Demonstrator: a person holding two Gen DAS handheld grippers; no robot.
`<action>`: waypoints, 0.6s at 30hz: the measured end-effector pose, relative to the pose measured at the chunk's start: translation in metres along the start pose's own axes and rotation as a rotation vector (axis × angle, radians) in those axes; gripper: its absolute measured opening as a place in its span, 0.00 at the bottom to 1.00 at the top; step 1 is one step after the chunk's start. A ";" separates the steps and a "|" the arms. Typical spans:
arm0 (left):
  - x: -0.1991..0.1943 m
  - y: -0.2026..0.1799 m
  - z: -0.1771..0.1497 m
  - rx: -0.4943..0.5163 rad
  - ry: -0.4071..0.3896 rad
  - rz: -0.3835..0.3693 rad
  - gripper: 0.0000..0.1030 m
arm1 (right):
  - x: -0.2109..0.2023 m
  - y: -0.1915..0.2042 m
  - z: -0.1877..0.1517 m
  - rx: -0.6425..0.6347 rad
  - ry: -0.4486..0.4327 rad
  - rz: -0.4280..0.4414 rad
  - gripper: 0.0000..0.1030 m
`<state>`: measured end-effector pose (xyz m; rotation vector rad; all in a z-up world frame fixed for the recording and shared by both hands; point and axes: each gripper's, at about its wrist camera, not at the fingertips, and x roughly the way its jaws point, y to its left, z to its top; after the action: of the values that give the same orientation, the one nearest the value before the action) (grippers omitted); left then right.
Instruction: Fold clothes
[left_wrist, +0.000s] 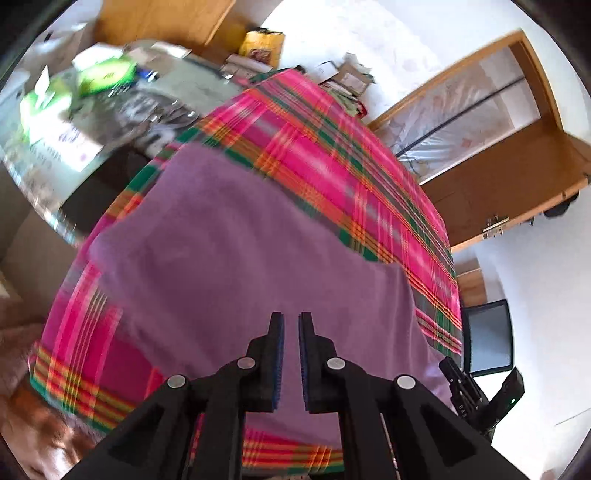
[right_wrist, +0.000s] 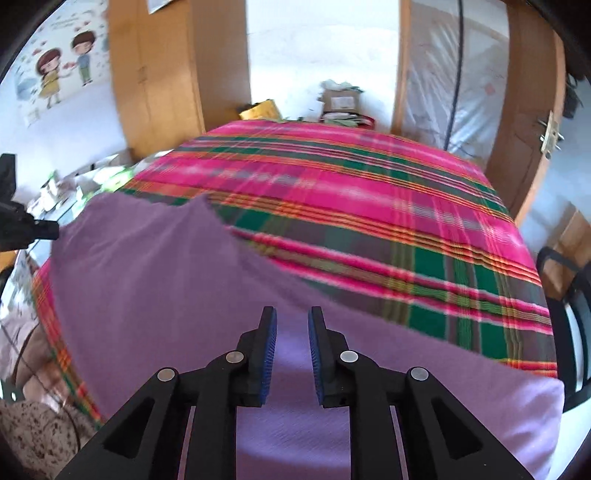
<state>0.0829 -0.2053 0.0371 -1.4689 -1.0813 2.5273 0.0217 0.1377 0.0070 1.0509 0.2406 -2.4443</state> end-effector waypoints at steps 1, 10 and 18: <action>0.006 -0.006 0.003 0.013 0.012 -0.004 0.07 | 0.006 -0.004 0.003 -0.002 0.005 0.009 0.18; 0.092 -0.071 0.014 0.143 0.203 -0.019 0.08 | 0.038 -0.002 0.010 -0.095 0.085 0.185 0.18; 0.128 -0.079 0.024 0.128 0.240 0.029 0.08 | 0.043 0.001 0.007 -0.171 0.115 0.186 0.23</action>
<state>-0.0310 -0.1136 -0.0068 -1.7074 -0.8519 2.3112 -0.0079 0.1202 -0.0191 1.0879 0.3659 -2.1605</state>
